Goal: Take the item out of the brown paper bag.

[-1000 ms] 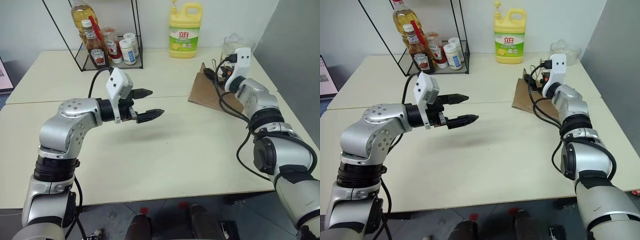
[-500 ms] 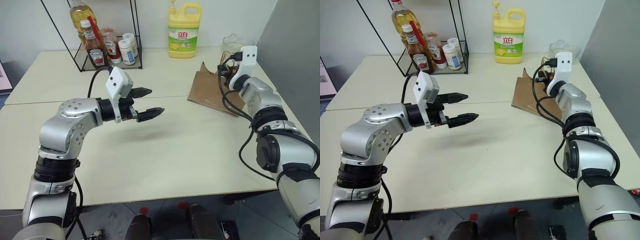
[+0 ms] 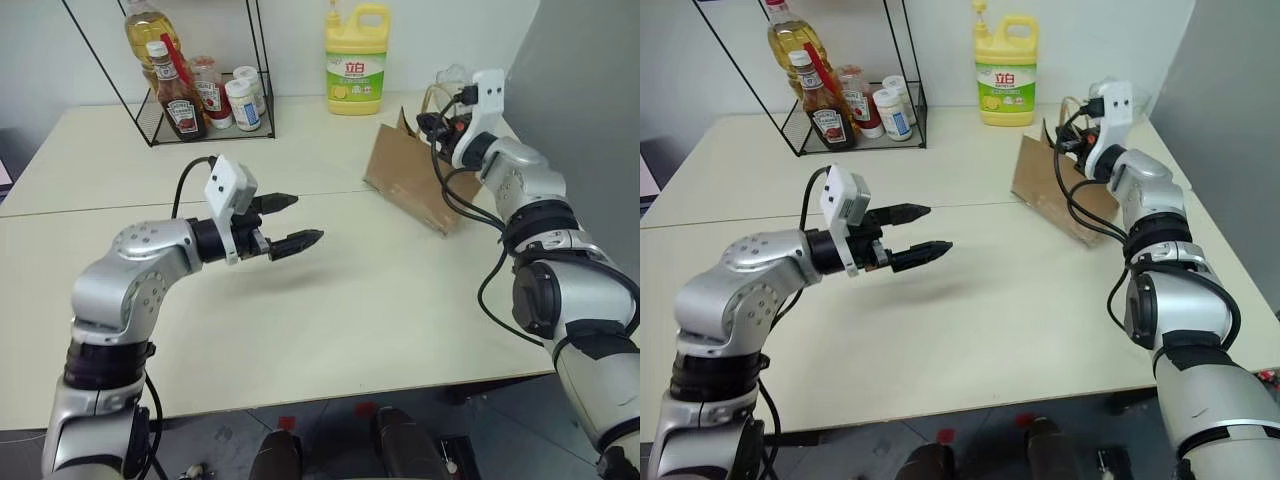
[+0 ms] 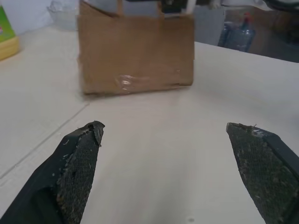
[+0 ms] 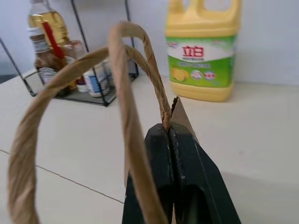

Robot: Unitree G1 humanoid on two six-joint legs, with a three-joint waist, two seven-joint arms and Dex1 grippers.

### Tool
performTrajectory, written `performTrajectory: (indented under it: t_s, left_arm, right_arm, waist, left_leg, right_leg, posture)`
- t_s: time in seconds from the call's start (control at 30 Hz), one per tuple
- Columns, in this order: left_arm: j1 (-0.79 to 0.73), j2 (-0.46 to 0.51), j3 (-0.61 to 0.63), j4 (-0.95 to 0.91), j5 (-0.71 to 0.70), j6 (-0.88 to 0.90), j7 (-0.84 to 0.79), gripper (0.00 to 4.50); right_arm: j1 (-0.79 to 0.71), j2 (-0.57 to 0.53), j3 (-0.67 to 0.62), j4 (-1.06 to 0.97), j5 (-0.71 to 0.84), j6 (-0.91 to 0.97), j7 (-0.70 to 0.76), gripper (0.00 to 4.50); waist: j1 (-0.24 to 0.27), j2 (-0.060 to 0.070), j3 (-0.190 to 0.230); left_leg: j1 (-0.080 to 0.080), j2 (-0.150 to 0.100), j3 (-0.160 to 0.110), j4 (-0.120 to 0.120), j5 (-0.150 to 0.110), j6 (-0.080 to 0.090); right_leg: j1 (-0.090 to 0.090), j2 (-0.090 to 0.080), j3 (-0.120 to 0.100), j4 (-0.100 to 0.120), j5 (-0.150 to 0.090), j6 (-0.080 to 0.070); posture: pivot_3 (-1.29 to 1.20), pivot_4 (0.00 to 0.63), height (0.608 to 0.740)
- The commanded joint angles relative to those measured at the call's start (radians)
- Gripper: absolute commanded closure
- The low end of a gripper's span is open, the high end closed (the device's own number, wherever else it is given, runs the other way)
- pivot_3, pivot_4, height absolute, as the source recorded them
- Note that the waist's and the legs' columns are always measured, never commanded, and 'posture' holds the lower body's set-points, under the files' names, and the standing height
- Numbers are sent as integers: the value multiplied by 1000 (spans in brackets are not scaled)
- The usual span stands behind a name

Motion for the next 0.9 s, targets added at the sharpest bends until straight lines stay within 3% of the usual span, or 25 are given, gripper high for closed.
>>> performTrajectory:
  t_s: [0.03,0.33,0.57,0.9]
  left_arm:
    - [41,-12,63,-142,-74,53,75,0]
    - [303,-110,180,-371,-82,69,358,0]
    - [545,-254,195,-534,-51,8,541,0]
    - [643,-313,217,-569,-34,-58,641,0]
  right_arm:
    - [-69,29,9,-85,20,1,69,4479]
    - [-86,187,78,-99,10,-15,243,4479]
    - [-93,286,126,-57,-4,-67,354,4479]
    - [-75,341,173,-13,-41,-155,505,4479]
  waist:
    - [-5,0,0]
    - [-13,0,0]
    - [-8,0,0]
    - [14,0,0]
  left_leg:
    - [0,0,0,0,0,0]
    - [0,0,-1,1,0,0]
    - [-1,0,-1,1,0,0]
    - [-1,0,-3,1,-1,2]
  right_leg:
    - [0,0,0,0,0,0]
    - [0,0,0,1,0,0]
    - [0,-1,-1,1,0,-1]
    - [1,-1,-3,1,1,-1]
  posture:
    - [0,150,740]
    - [0,150,740]
    - [0,150,740]
    - [0,150,740]
